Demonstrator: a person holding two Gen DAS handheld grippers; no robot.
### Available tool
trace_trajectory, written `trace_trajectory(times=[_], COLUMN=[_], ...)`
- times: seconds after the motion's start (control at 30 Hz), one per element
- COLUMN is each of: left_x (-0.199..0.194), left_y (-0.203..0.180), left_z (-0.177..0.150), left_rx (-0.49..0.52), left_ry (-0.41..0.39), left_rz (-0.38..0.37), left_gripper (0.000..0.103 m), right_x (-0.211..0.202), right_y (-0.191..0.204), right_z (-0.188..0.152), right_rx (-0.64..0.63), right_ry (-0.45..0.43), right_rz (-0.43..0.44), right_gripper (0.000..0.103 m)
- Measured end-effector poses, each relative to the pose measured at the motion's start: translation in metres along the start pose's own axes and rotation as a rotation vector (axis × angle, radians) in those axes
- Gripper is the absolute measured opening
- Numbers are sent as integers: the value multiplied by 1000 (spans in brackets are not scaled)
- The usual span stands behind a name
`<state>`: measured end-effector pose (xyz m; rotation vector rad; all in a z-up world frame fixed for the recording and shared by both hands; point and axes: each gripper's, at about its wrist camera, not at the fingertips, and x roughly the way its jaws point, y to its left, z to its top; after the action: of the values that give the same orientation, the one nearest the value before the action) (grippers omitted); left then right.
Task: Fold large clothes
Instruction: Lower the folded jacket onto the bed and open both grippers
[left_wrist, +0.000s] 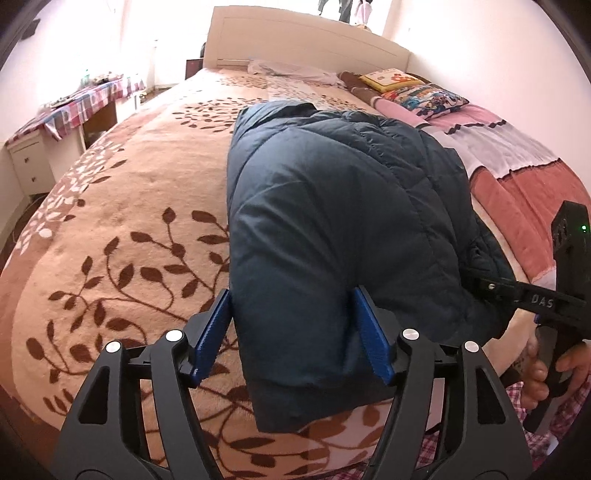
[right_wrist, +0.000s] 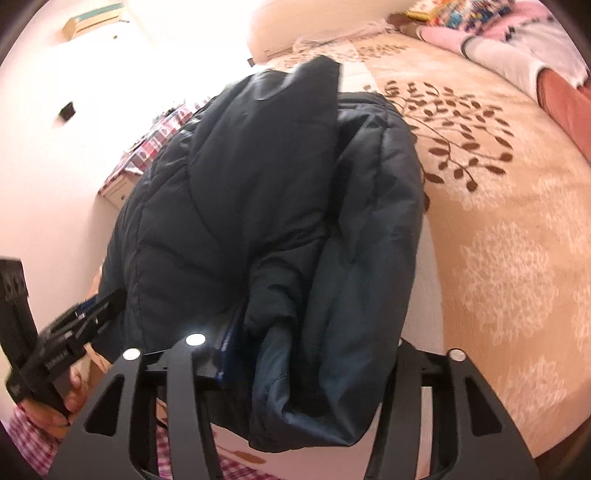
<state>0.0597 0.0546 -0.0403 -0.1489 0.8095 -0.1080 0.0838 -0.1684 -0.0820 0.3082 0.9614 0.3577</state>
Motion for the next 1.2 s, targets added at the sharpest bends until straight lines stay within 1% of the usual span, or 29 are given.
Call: trace_trajectory(times=[0.03,0.07,0.23,0.4,0.5,0.57,0.6,0.67,0.73,0.83,0.97,1.07,1.13,1.2], left_x=[-2,-4,-16,-24,-21,-15,-15,-20,-30,-49,-67,-76,-79,-81], left_y=[0,0,-6,-14,-21,-25,-26,-25,-23,-25,-32,-38,-41,-43], left_z=[0,0,-2,-9,-16,-21,-21,-20,-16,-12,-14,-22,-30,-37], left_rx=[-3,-2,5,23,59,89,92,74,53,39,26,11,-4,1], left_ry=[0,1,-2,5,25,37,39,44,28,-7,-16,-3,15,29], left_rz=[1,1,-4,-6,26,62,68,63,55,37,19,19,22,36], left_gripper=[67,67,67,67,71,72,72,72,72,72,72,72,72,72], right_x=[-4,-8,-28,-49,-49,-39,-33,-30,-35,-51,-83,-99,-104,-105], right_y=[-3,-5,-9,-11,-11,-12,-13,-17,-19,-17,-9,1,7,12], right_z=[1,1,-3,-15,-20,-26,-29,-31,-30,-27,-30,-42,-52,-66], right_rx=[12,16,18,4,-25,-55,-58,-32,-10,-12,-25,-42,-65,-75], right_ry=[-8,-18,-46,-69,-53,-13,7,24,20,-19,-94,-118,-124,-117], right_rz=[-6,-8,-16,-43,-95,-145,-162,-147,-126,-105,-101,-104,-124,-155], right_gripper=[63,65,69,70,70,72,73,73,73,73,73,73,73,73])
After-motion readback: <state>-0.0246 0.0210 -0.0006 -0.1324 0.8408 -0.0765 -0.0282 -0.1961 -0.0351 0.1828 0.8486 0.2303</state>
